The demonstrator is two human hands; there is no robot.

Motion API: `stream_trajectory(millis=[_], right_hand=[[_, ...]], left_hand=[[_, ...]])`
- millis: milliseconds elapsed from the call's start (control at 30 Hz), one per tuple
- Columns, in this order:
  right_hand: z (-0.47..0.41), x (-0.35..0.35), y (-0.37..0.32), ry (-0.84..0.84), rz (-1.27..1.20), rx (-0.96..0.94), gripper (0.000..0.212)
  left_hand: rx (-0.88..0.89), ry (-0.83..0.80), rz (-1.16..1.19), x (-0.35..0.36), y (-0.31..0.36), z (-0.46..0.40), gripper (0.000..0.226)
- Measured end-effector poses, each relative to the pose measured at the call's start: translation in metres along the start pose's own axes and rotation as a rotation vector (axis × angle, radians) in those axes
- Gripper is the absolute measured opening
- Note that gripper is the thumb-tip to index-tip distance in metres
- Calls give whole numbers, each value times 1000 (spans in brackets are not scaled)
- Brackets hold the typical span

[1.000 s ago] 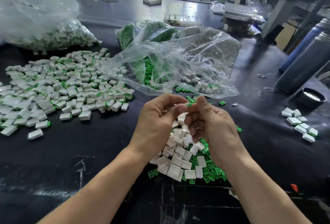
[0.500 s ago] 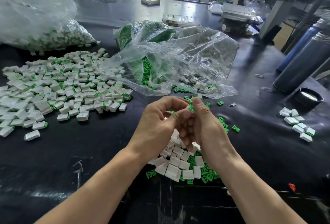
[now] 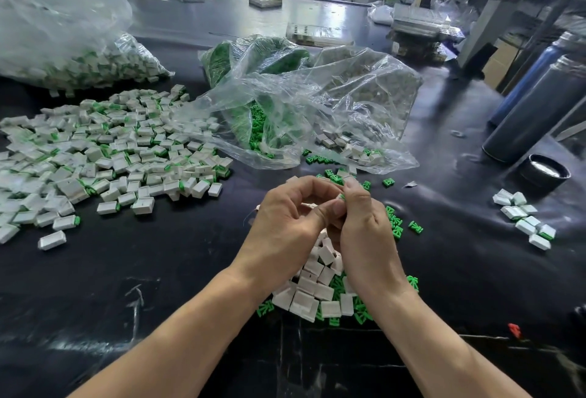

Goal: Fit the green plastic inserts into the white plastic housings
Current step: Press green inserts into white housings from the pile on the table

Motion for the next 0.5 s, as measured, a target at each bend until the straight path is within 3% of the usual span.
stream_trajectory(millis=[300,500], right_hand=[[3,-10,-7,140,144,-37,55],[0,-10,1,151,129,-31,70]], left_hand=[[-21,48,-111,-4,1,5,5],[-32,72,-110,-4,0,6,7]])
Point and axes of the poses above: each hand's wrist, its own z-axis away from the middle knuckle, its own x-axis out of the palm, y = z × x, the point moved 10 cm from there along -z, towards the middle knuckle, and after that the axes turned 10 degrees about -y, right-handed, at the moved point
